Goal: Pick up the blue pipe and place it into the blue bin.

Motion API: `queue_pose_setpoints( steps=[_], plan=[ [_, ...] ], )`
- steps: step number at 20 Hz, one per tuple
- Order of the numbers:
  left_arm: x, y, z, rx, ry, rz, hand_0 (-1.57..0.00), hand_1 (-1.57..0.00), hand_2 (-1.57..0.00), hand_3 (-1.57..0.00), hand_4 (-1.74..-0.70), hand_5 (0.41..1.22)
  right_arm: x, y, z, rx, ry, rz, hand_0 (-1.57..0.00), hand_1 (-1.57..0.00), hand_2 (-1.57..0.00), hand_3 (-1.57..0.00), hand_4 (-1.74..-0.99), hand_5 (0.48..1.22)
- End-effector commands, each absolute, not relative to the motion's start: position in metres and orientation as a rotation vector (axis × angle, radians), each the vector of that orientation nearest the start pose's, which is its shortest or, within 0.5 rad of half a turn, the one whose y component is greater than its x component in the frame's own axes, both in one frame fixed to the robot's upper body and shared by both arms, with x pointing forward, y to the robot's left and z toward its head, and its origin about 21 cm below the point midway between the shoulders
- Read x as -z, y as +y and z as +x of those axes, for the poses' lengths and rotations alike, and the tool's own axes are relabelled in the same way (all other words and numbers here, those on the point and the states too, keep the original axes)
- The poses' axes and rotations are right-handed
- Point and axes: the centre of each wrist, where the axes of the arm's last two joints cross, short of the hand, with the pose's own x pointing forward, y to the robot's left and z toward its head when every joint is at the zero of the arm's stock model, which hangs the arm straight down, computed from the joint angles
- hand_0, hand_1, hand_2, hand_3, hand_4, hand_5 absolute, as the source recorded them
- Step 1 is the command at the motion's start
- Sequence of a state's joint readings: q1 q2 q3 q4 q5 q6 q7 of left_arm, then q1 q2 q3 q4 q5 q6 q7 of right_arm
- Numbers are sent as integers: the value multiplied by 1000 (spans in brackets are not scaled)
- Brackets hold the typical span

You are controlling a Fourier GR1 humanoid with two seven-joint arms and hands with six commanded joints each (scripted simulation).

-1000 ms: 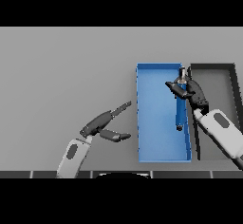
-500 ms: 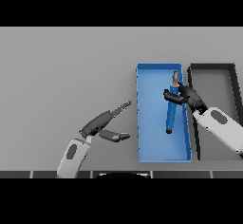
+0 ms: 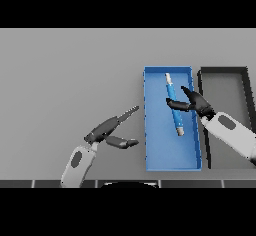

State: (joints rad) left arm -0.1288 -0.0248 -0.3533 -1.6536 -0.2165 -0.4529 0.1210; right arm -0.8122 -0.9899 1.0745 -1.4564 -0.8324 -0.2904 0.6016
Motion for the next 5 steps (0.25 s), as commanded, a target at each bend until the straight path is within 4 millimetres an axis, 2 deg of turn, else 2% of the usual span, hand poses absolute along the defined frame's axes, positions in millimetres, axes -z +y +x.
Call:
queue_pose_setpoints(
  steps=[1, 5],
  plan=[
    [-46, 123, 252, 880, -1545, -420, 1, 1, 1, 1, -885, 431, -118, -245, 319, -679, -844, -282, -6, -5, -5, -3, -1022, 661],
    [-47, 119, 250, 874, -1547, -422, 1, 1, 1, 1, -885, 431, -121, -245, 319, -686, -849, -280, -6, -5, -5, -3, -1022, 643]
  ],
)
